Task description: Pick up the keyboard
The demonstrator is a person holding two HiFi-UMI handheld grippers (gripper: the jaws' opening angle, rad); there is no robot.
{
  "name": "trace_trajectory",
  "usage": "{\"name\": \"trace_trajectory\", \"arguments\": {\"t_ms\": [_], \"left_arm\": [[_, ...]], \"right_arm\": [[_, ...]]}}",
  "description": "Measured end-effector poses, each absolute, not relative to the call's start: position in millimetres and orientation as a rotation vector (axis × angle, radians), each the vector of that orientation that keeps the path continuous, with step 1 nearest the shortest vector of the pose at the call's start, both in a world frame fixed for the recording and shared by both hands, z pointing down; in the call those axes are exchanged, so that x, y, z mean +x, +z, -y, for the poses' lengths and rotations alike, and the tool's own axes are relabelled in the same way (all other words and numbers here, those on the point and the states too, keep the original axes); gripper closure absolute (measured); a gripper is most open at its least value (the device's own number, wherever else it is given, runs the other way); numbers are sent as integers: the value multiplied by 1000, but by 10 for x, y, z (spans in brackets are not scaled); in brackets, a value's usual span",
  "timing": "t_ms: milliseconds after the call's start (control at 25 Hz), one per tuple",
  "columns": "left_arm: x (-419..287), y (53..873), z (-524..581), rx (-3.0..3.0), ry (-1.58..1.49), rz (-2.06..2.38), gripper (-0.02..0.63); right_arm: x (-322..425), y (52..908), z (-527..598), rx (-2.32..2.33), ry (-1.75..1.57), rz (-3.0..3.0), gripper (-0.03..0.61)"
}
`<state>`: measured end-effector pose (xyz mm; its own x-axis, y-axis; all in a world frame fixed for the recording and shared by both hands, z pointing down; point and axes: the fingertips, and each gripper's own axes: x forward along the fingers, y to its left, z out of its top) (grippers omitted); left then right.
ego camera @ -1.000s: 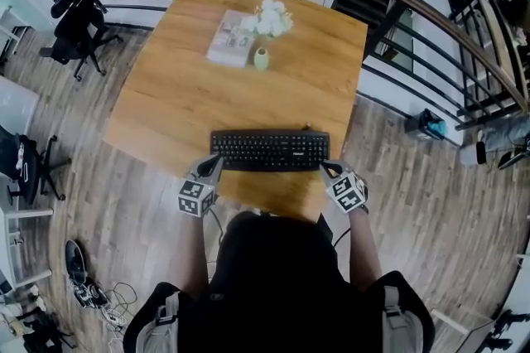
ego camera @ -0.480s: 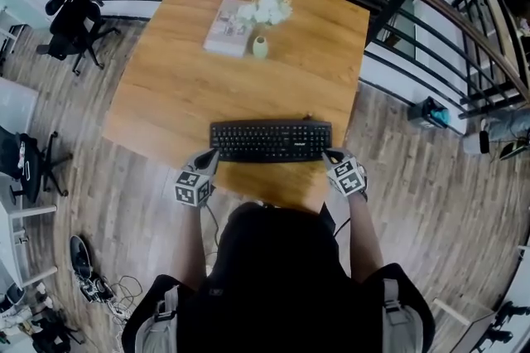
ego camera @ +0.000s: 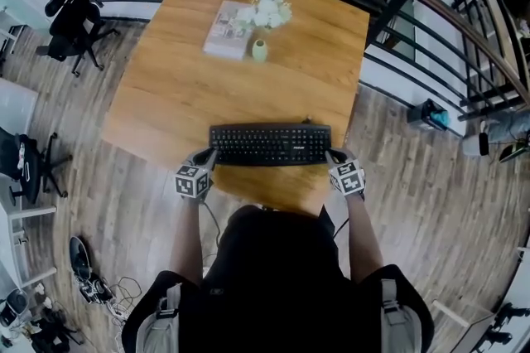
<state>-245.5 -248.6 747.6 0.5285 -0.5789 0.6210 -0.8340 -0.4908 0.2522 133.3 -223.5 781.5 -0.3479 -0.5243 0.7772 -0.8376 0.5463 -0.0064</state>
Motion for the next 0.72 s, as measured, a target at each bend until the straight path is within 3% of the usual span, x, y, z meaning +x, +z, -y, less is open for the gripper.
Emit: {"name": "trace_trajectory", "arguments": {"t_ms": [120, 160, 320, 480, 720], "left_arm": [[-2490, 7540, 2519, 2210, 637, 1143, 581], [-2495, 7560, 2528, 2202, 637, 1139, 554], [-2506, 7688, 2556, 2163, 642, 1127, 480], [-2550, 7814, 2537, 2123, 655, 1132, 435], [-2655, 7976, 2616, 2060, 650, 1155, 363]], "right_arm": [[1398, 7866, 2237, 1122, 568, 2035, 552], [1404, 7880, 2245, 1118, 580, 2038, 476], [1440, 7897, 2314, 1121, 611, 2050, 462], [1424, 7961, 2374, 1137, 706, 2078, 318], [1393, 8038, 2432, 1165, 834, 2103, 298]]}}
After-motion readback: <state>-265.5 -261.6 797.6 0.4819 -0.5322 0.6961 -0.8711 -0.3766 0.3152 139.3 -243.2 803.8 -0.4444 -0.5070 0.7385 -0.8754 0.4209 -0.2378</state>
